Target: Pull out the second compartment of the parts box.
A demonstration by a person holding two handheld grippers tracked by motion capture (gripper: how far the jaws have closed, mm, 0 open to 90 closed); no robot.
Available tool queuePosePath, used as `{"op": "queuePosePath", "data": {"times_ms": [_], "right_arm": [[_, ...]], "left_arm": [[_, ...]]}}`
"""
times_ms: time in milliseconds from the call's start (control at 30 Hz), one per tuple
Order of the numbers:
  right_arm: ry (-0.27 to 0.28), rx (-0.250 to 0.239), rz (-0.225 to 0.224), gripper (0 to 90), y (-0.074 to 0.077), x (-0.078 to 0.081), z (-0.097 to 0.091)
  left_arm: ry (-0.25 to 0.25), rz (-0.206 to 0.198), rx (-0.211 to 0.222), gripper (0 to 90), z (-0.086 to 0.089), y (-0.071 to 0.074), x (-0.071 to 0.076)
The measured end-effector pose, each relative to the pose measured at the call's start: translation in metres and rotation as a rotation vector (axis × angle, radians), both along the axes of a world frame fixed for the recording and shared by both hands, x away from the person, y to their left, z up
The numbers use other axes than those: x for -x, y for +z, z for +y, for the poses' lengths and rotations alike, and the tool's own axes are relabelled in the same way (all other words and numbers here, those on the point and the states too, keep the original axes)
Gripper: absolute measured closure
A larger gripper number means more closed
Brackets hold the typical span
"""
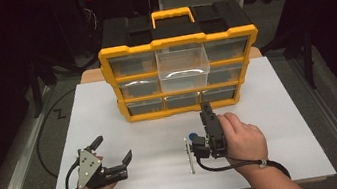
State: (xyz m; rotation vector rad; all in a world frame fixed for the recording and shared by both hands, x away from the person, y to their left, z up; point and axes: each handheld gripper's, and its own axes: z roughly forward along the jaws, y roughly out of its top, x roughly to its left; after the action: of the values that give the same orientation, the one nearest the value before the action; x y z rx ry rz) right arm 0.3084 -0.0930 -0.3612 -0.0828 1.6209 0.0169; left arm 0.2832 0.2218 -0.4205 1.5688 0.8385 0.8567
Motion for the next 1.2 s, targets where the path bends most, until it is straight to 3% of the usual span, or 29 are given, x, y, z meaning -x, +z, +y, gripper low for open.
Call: {"op": "queuePosePath", "data": {"times_ms": [433, 533, 600, 767, 833, 1033, 1100, 1200], "right_arm": [[-0.018, 0.004, 0.026, 53.6, -0.028, -0.001, -0.017], [-0.027, -0.014, 0.036, 53.5, -0.036, -0.001, -0.021], [-0.024, 0.004, 0.033, 53.5, -0.038, -0.001, -0.023], [-0.051, -0.018, 0.059, 53.0, -0.056, -0.002, -0.030], [-0.046, 0.006, 0.054, 52.7, -0.058, -0.002, -0.031], [-0.052, -0.019, 0.069, 52.3, -0.067, -0.003, -0.037], [-0.050, 0.000, 0.072, 51.7, -0.067, -0.004, -0.039], [-0.056, -0.010, 0.082, 50.0, -0.069, -0.004, -0.040]], "left_arm": [[0.001, 0.004, -0.002, 0.9, 0.000, -0.001, -0.001], [0.001, 0.004, -0.003, 0.9, 0.000, -0.001, -0.001], [0.001, 0.004, -0.002, 0.9, 0.000, -0.001, -0.001], [0.001, 0.006, -0.004, 0.9, 0.000, -0.002, -0.001], [0.001, 0.006, -0.005, 0.9, 0.000, -0.002, -0.001], [0.000, 0.005, -0.005, 1.0, -0.001, -0.002, -0.001], [-0.001, 0.004, -0.004, 0.9, -0.001, -0.002, -0.001], [-0.002, 0.003, -0.004, 0.9, -0.001, -0.001, -0.001]]}}
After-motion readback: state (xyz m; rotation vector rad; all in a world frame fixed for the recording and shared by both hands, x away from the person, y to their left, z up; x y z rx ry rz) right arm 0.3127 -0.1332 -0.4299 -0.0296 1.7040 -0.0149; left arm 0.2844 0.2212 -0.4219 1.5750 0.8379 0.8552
